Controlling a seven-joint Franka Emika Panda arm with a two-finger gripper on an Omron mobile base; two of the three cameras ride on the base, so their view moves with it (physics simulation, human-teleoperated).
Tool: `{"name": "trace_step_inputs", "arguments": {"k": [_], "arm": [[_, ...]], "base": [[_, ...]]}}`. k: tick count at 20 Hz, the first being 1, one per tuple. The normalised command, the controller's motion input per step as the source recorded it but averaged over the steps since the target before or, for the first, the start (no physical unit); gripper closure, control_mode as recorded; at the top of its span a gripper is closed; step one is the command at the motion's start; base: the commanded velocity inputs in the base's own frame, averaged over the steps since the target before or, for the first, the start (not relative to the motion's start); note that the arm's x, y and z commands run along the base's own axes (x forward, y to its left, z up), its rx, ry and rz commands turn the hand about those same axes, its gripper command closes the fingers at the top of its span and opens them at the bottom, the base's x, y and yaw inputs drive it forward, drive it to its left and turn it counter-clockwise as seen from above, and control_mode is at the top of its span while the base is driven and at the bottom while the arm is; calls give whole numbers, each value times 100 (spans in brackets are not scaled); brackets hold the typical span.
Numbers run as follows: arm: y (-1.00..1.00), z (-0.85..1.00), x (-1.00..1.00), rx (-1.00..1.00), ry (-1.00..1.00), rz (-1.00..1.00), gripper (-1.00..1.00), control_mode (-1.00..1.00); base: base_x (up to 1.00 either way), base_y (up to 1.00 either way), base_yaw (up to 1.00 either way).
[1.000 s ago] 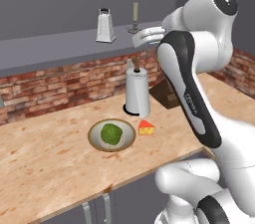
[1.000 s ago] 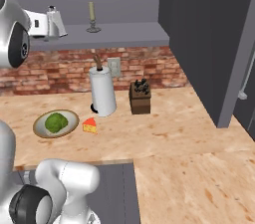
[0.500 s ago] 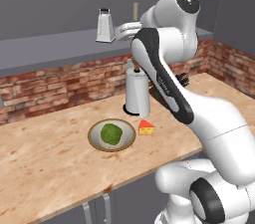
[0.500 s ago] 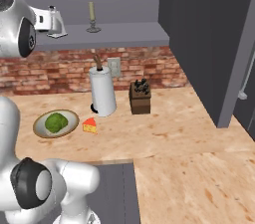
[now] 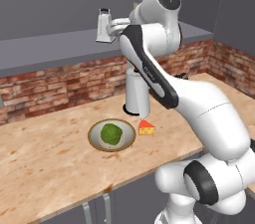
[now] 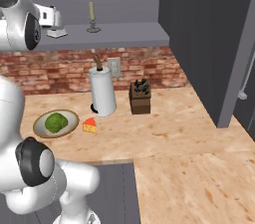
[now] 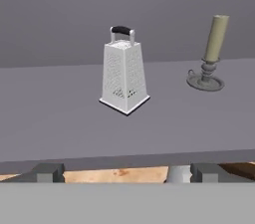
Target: Pick the cheese from the fridge and the cheese grater from the cabinet and place them next to the salad bowl.
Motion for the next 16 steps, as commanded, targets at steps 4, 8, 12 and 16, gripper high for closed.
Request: {"name": "trace_step_inputs", "arguments": {"k": [4,8,12,16], "arm": [[0,0,47,5,-5,4,-100,-100],[1,0,44,6,-6,7,-100,-100],[9,1,17,4,-3,9,-100,-100],[11,0,7,0,0,11,-100,-100]], "base": [[0,0,0],[0,0,0],[0,0,0],[0,0,0]]}}
